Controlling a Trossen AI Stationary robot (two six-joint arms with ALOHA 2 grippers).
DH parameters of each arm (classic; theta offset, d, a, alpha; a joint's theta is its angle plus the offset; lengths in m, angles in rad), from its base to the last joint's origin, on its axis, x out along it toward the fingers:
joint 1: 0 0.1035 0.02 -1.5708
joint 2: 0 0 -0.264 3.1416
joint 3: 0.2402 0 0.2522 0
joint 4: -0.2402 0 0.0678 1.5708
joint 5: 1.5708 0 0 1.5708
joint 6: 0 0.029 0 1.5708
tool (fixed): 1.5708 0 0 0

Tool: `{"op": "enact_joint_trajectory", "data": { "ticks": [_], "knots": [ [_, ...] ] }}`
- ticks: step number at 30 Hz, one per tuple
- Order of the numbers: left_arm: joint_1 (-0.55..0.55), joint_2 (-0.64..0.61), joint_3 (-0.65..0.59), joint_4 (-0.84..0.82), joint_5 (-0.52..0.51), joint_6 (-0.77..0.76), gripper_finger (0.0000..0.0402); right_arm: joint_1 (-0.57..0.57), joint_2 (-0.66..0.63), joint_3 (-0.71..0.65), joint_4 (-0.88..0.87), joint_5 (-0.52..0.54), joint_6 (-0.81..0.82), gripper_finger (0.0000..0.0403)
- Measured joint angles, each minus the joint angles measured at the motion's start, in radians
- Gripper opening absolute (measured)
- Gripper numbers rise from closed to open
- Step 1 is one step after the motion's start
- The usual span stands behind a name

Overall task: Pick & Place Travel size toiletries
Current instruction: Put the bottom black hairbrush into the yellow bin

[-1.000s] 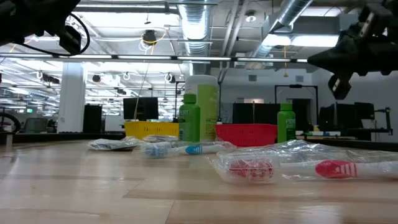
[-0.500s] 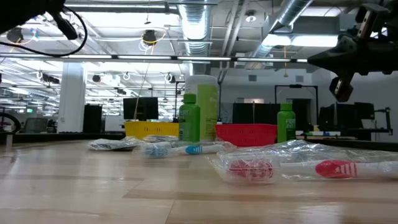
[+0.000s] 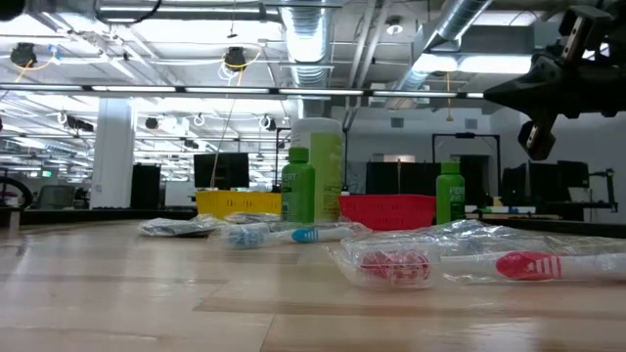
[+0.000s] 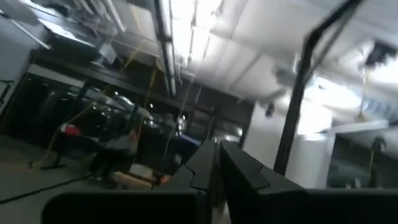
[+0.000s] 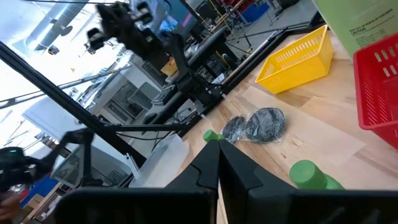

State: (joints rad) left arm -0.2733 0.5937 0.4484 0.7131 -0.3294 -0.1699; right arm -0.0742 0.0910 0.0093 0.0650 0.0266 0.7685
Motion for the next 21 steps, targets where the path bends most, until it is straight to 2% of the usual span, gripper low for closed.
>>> {"op": "enact_joint_trajectory", "data": {
  "ticks": [5,8,11,15,18,21],
  "knots": [
    [-0.001,0.266,0.233,0.001,0.194,0.089,0.0083,0.0,0.0,0.0,0.0,0.0,0.029,0.0],
    [0.0,0.376,0.362,-0.064,0.254,0.138,0.0126,0.0,0.0,0.0,0.0,0.0,0.055,0.0],
    [0.005,0.416,0.47,-0.378,0.23,0.126,0.017,0.0,0.0,0.0,0.0,0.0,0.056,0.0],
    [0.035,0.437,0.563,-0.889,0.116,-0.05,0.0209,0.0,0.0,0.0,0.0,0.0,0.056,0.0],
    [0.071,0.45,0.57,-1.116,0.088,-0.182,0.0221,0.0,0.0,0.0,0.0,0.0,0.055,0.0],
    [0.089,0.474,0.546,-1.255,0.089,-0.233,0.0225,0.0,0.0,0.0,0.0,0.0,0.055,0.0]
  ]
}}
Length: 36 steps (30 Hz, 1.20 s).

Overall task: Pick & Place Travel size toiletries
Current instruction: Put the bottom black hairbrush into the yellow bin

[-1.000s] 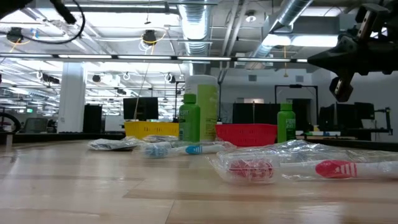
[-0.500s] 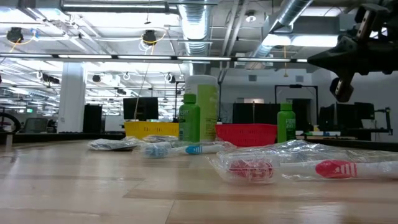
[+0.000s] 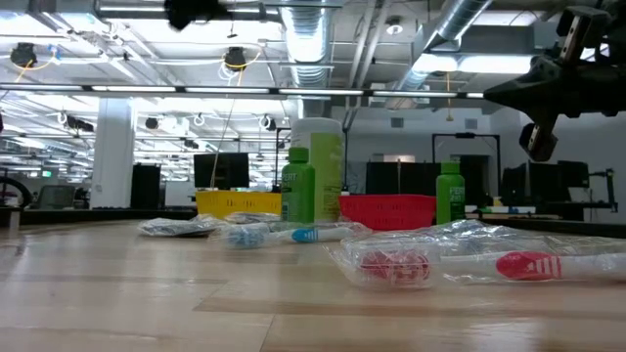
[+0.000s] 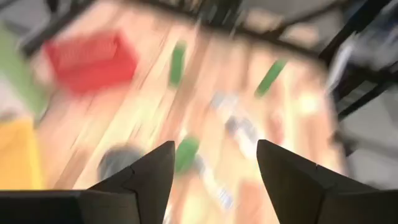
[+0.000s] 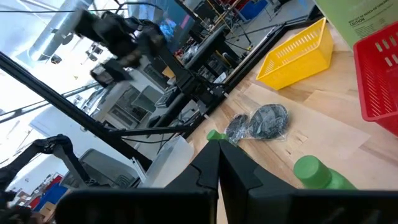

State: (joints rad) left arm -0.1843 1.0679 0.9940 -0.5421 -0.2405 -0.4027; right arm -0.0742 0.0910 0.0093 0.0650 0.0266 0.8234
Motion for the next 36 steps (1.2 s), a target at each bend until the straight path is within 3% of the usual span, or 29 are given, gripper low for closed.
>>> {"op": "enact_joint_trajectory", "data": {
  "ticks": [8,20,29,36],
  "knots": [
    [0.013,0.068,-0.173,-0.026,0.003,0.003,0.0228,0.0,0.0,0.0,0.0,0.0,-0.003,0.0],
    [0.264,0.075,-0.465,0.35,0.12,0.004,0.0227,0.0,0.0,0.0,0.0,0.0,-0.002,0.0],
    [0.336,0.156,-0.509,0.427,0.233,0.13,0.0224,0.0,0.0,0.0,0.002,0.0,0.0,0.0],
    [0.336,0.289,-0.509,0.529,0.234,0.168,0.0227,-0.001,0.0,0.0,0.002,0.0,0.0,0.0]
  ]
}}
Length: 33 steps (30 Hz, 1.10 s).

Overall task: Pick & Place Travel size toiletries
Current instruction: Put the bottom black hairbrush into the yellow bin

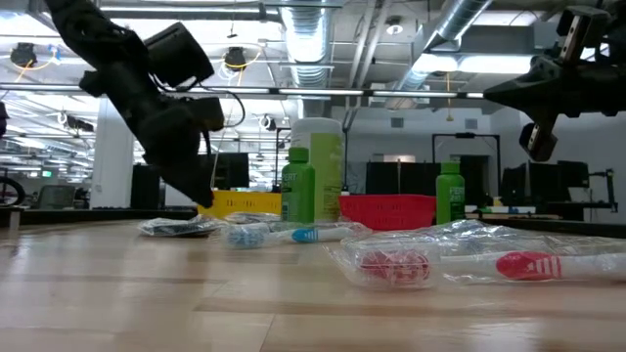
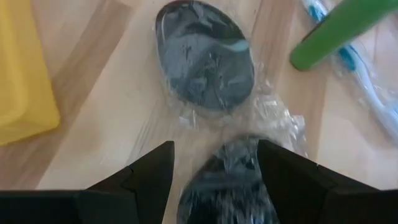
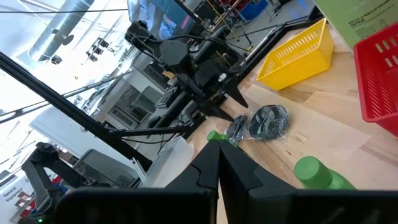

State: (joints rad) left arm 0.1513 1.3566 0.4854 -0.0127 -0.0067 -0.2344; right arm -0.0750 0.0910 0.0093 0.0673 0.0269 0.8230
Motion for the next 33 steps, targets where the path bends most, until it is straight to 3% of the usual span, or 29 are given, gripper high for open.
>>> {"op": "enact_joint_trajectory", "data": {
  "ticks": [13,17,25,33],
  "knots": [
    [0.0,0.084,-0.018,0.018,0.014,-0.006,0.0218,0.0,0.0,0.0,0.0,0.0,-0.003,0.0],
    [0.0,0.083,-0.026,0.019,0.039,-0.007,0.0168,0.0,0.0,0.0,-0.001,0.0,-0.003,0.0],
    [-0.001,0.083,-0.027,0.016,0.048,-0.009,0.0021,0.0,0.0,0.0,-0.001,0.0,-0.003,0.0],
    [0.0,0.0,-0.034,0.003,0.044,-0.026,0.0002,0.0,0.0,0.0,-0.001,0.0,-0.003,0.0]
  ]
}}
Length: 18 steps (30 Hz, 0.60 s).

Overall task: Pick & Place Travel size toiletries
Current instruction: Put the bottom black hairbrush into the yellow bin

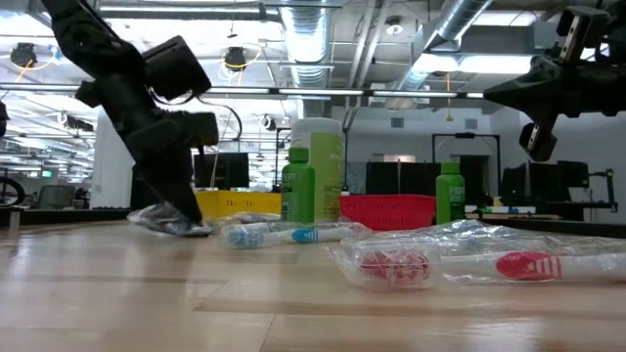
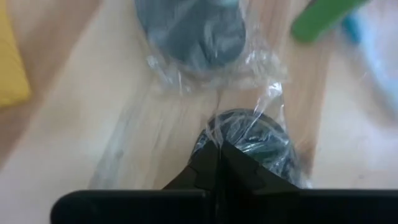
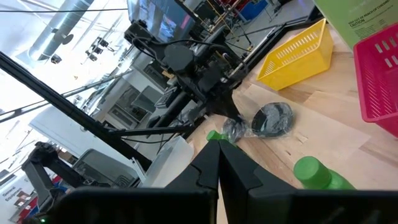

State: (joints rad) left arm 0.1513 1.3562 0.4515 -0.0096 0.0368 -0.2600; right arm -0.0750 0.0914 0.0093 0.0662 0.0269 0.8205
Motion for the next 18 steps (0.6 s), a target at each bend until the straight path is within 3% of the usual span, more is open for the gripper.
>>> {"op": "enact_joint_trajectory", "data": {
  "ticks": [5,10,18],
  "knots": [
    [0.0,-0.101,0.001,0.008,-0.025,-0.08,0.0001,0.0,0.0,0.0,0.0,0.0,-0.006,0.0],
    [0.0,-0.219,0.015,0.021,-0.138,-0.12,0.0001,0.0,0.0,0.0,0.0,0.0,-0.009,0.0],
    [0.034,-0.319,0.108,0.032,-0.506,-0.084,0.0,0.001,0.0,0.0,0.0,0.0,-0.009,0.0]
  ]
}}
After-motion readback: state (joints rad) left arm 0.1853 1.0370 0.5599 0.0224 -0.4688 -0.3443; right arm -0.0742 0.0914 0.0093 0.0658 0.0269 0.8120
